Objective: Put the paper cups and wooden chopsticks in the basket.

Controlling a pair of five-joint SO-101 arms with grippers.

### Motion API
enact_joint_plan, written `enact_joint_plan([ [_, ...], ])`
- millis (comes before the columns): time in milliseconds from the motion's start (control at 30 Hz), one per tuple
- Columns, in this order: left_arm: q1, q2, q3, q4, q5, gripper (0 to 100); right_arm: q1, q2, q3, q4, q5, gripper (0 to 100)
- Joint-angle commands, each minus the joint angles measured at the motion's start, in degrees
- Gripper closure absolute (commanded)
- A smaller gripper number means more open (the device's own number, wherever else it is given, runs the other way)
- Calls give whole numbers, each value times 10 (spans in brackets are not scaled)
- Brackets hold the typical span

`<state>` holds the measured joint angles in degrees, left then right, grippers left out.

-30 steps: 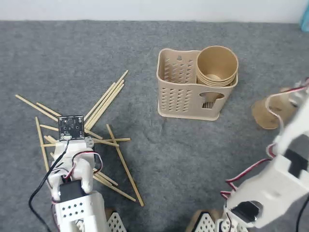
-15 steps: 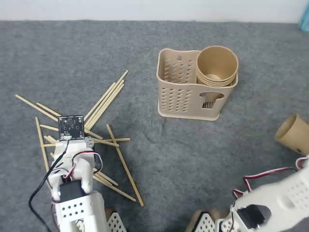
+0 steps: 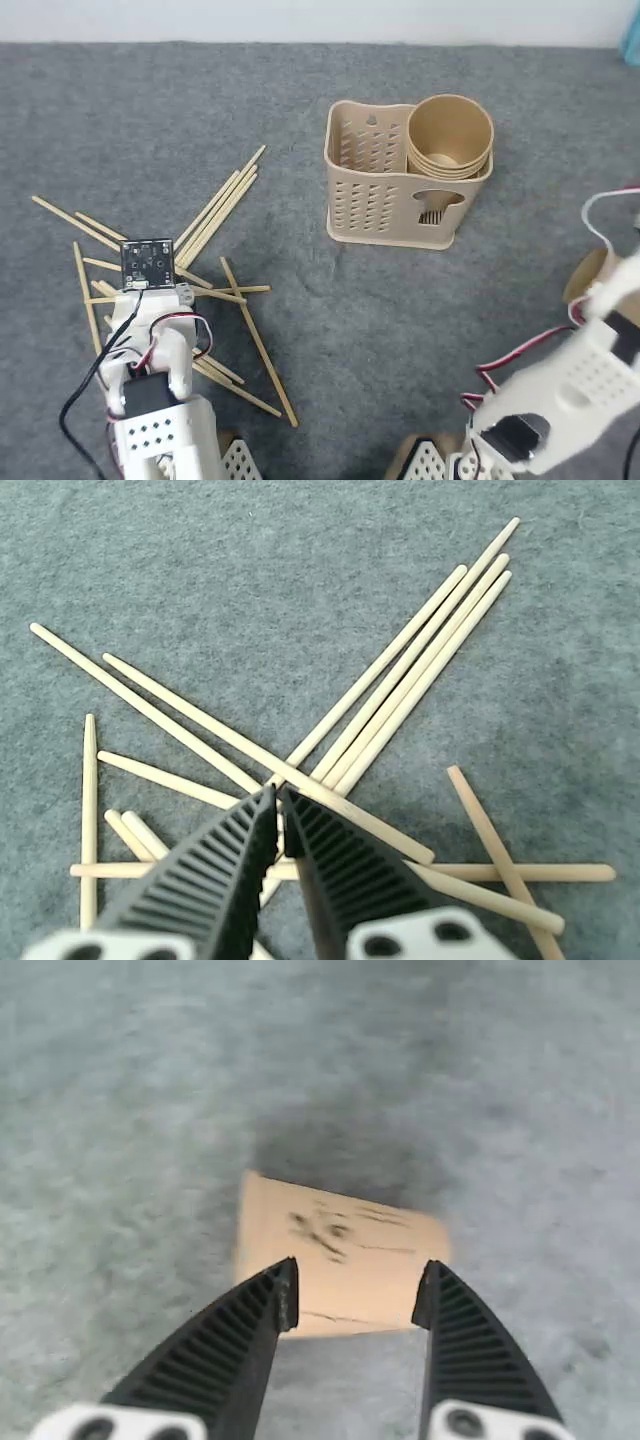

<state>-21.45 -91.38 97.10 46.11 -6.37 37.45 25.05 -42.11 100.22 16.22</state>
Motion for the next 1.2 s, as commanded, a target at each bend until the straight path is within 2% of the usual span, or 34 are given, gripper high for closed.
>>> enact_joint_plan([
  [0,4,-5,-2,-14,-5,984,-37,15,-31,19,9,790],
  [133,3,-6,-2,-14,-5,984,-56,51,-31,16,11,790],
  [300,3,-6,-2,-14,-5,984,-51,91,-33,15,71,789],
  [967,4,-6,-2,-14,-5,984,131,66,-34,20,308,794],
  [1033,4,-6,-2,-14,-5,984,150,67,-34,19,329,836],
  [1167,4,-6,-2,-14,-5,984,182,70,-34,15,372,991],
])
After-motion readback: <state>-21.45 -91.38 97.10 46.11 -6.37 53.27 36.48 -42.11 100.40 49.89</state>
